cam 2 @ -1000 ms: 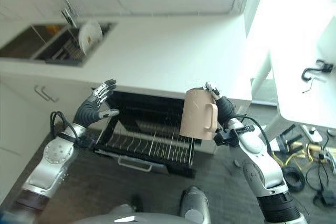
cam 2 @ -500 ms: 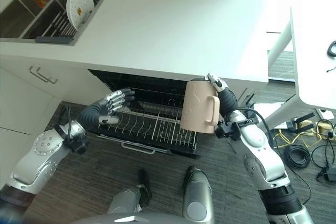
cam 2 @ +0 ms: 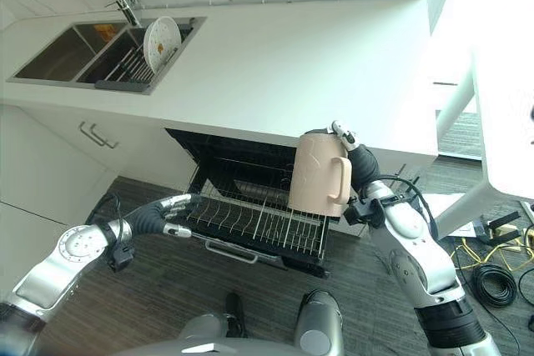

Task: Place the dishes in the dishwasher.

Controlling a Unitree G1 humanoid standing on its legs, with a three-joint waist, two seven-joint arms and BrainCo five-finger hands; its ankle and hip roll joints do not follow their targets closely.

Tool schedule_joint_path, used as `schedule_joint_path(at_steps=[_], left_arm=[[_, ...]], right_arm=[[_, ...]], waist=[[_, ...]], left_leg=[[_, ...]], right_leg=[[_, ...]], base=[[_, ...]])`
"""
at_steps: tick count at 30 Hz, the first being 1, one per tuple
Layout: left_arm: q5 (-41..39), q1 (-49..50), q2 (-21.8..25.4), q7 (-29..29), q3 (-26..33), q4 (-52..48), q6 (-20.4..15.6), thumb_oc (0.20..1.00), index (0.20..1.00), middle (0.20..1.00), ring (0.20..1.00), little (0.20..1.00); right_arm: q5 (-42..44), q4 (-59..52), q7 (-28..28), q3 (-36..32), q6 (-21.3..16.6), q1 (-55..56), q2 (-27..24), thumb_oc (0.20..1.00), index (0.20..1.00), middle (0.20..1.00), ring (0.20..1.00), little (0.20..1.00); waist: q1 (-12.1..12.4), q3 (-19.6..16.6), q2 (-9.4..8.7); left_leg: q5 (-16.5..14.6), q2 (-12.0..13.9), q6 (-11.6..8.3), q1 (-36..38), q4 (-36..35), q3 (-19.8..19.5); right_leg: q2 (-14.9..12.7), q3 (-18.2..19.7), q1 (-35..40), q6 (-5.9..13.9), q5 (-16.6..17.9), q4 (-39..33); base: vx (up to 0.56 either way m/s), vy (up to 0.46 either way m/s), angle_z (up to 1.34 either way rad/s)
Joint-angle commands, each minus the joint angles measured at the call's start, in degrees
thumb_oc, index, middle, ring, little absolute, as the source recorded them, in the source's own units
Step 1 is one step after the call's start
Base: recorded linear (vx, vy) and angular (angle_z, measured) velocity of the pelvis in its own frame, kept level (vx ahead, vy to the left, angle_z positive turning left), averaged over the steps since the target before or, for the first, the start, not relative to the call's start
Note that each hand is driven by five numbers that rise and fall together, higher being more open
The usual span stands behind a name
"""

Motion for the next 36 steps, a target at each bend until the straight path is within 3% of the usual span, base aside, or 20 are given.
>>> schedule_joint_path(at_steps=[1,6,9,15,19,22,25,26,27,29,31,33,36], left_arm=[[6.25,-4.60,2.19,3.37,0.63,0.34,-2.26,1.000,1.000,1.000,1.000,1.000],[10.31,-9.08,-1.03,6.11,-4.38,10.00,-1.65,1.000,1.000,1.000,1.000,1.000],[17.40,-12.57,-4.29,10.75,-7.97,19.06,-5.49,1.000,1.000,1.000,1.000,1.000],[27.50,-16.36,-7.75,15.07,-11.94,28.91,-8.38,1.000,1.000,1.000,1.000,1.000],[38.31,-18.33,-10.28,22.90,-14.29,36.63,-12.50,1.000,1.000,1.000,1.000,1.000],[41.70,-19.40,-12.91,22.42,-15.52,43.45,-13.61,1.000,1.000,1.000,1.000,1.000],[44.47,-19.66,-15.55,17.45,-17.12,49.42,-15.89,1.000,1.000,1.000,1.000,1.000],[43.26,-19.56,-16.22,12.58,-17.62,50.41,-15.41,1.000,1.000,1.000,1.000,1.000],[40.38,-19.28,-16.95,7.92,-18.01,51.55,-12.68,1.000,1.000,1.000,1.000,1.000],[33.82,-17.36,-20.98,-2.90,-16.12,56.21,-3.30,1.000,1.000,1.000,1.000,1.000],[35.09,-15.80,-24.62,-10.47,-16.99,62.12,-1.43,1.000,1.000,1.000,1.000,1.000],[36.86,-14.77,-24.93,-21.80,-18.57,65.11,1.24,1.000,1.000,1.000,1.000,1.000],[35.91,-12.60,-24.39,-30.38,-20.72,64.03,1.16,1.000,1.000,1.000,1.000,1.000]], right_arm=[[2.82,-4.08,1.20,-0.47,-2.85,-5.45,2.05,0.200,0.200,0.200,0.200,0.200],[2.01,-3.95,2.34,0.50,-2.16,-6.38,3.35,0.200,0.200,0.200,0.200,0.200],[1.37,-4.47,3.53,0.59,-0.07,-7.40,4.74,0.200,0.200,0.200,0.200,0.200],[0.85,-4.96,5.58,0.18,2.24,-7.72,6.35,0.200,0.200,0.200,0.200,0.200],[0.93,-5.97,6.60,0.24,4.25,-7.49,7.20,0.200,0.200,0.200,0.200,0.200],[0.11,-6.31,7.74,0.27,5.23,-7.26,8.28,0.200,0.200,0.200,0.200,0.200],[-0.78,-6.36,8.26,0.64,6.04,-7.66,9.19,0.200,0.200,0.200,0.200,0.200],[-0.78,-6.49,8.34,0.53,6.59,-7.86,9.29,0.200,0.200,0.200,0.200,0.200],[-0.82,-6.62,8.26,0.55,6.91,-8.01,9.36,0.200,0.200,0.200,0.200,0.200],[-1.07,-6.83,7.50,1.11,7.10,-8.29,9.54,0.200,0.200,0.200,0.200,0.200],[-1.65,-6.63,7.41,1.44,7.68,-8.95,10.31,0.200,0.200,0.200,0.200,0.200],[0.12,-6.92,7.08,1.10,9.72,-10.74,9.38,0.200,0.200,0.200,0.200,0.200],[1.39,-6.64,6.49,0.98,11.10,-12.58,8.42,0.200,0.200,0.200,0.200,0.200]], waist=[[-2.66,2.35,-3.49],[-3.91,2.41,-4.11],[-5.09,2.49,-4.86],[-6.55,2.52,-5.62],[-7.76,1.95,-6.22],[-8.61,1.81,-6.36],[-9.27,1.73,-6.40],[-9.47,1.62,-6.44],[-9.62,1.57,-6.45],[-9.71,1.53,-6.32],[-10.04,1.61,-6.20],[-10.42,1.62,-6.16],[-10.44,1.84,-5.67]], left_leg=[[-9.44,1.12,1.99,0.13,8.85,2.68],[-9.78,1.44,2.13,0.46,8.85,3.44],[-10.09,1.81,2.21,0.78,8.85,4.26],[-10.45,2.08,2.39,1.20,8.85,5.29],[-10.61,2.32,2.42,1.79,8.85,6.19],[-10.61,2.40,2.45,1.90,8.85,6.77],[-10.62,2.39,2.43,1.88,8.85,7.06],[-10.71,2.36,2.48,1.94,8.85,7.15],[-10.72,2.36,2.48,1.96,8.85,7.18],[-10.74,2.38,2.53,1.90,8.85,7.08],[-10.94,2.37,2.63,2.07,8.85,6.98],[-11.22,2.33,2.52,2.42,8.85,7.03],[-11.29,2.22,2.37,2.45,8.85,6.83]], right_leg=[[1.31,1.80,8.71,7.19,7.88,-15.96],[1.89,2.86,8.49,7.15,7.76,-15.96],[2.35,3.84,8.17,7.25,7.83,-15.96],[2.90,4.94,7.90,7.30,7.89,-15.96],[3.18,5.64,7.91,7.47,8.05,-15.96],[3.45,6.20,7.72,7.44,8.17,-15.96],[3.48,6.66,7.45,7.52,8.31,-15.96],[3.44,6.76,7.42,7.56,8.30,-15.96],[3.40,6.83,7.37,7.60,8.33,-15.96],[3.35,6.82,7.27,7.55,8.22,-15.96],[3.46,6.79,7.48,7.35,7.88,-15.96],[3.66,6.88,7.90,7.20,7.37,-15.96],[3.78,6.90,8.15,7.03,7.00,-15.96]], base=[[0.05,0.005,-0.05],[0.04,0.009,-0.06],[0.06,0.007,-0.17],[0.04,0.008,-0.08],[0.07,-0.003,-0.12],[0.03,0.013,-0.14],[0.01,0.004,-0.01],[0.00,0.000,0.00],[0.02,0.006,-0.03],[0.01,0.006,-0.07],[0.02,0.004,-0.12],[0.02,0.017,-0.14],[0.00,0.035,-0.10]])
